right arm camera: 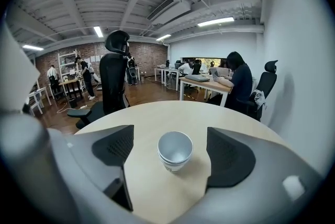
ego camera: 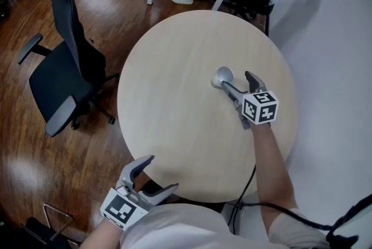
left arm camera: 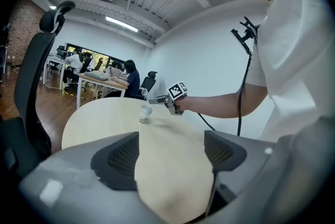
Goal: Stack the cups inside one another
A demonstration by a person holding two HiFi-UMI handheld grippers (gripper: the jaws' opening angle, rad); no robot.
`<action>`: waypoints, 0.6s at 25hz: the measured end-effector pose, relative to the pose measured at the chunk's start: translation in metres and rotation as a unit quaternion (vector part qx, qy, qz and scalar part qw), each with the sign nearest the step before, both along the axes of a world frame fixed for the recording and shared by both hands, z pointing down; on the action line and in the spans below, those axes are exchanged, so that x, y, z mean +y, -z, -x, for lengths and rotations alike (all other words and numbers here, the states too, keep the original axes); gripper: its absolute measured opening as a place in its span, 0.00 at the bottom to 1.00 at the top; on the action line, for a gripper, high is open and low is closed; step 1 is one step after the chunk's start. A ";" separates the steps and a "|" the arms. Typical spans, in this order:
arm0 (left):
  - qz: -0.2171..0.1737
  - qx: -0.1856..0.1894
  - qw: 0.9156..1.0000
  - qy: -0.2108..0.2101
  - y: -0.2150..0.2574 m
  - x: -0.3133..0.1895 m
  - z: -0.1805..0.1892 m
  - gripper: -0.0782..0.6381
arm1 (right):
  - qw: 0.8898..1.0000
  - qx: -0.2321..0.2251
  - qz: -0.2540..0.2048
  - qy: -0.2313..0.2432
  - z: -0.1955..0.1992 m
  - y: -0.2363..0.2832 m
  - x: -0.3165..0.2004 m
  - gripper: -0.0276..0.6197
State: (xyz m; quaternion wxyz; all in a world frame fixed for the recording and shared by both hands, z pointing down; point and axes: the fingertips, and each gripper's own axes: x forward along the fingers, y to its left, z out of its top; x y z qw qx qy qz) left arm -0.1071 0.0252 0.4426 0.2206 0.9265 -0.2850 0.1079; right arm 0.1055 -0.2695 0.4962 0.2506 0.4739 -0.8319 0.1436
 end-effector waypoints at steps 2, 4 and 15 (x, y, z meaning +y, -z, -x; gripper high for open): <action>-0.003 0.003 1.000 -0.001 0.002 -0.001 -0.003 0.68 | 1.000 0.006 -0.001 0.003 -0.002 0.007 0.011 0.71; -0.006 0.006 1.000 0.000 0.003 -0.001 -0.008 0.68 | 1.000 0.013 -0.003 0.007 -0.006 0.015 0.025 0.71; -0.032 -0.012 0.998 0.047 0.017 0.014 -0.070 0.68 | 0.994 0.045 0.017 0.093 -0.052 0.041 0.153 0.71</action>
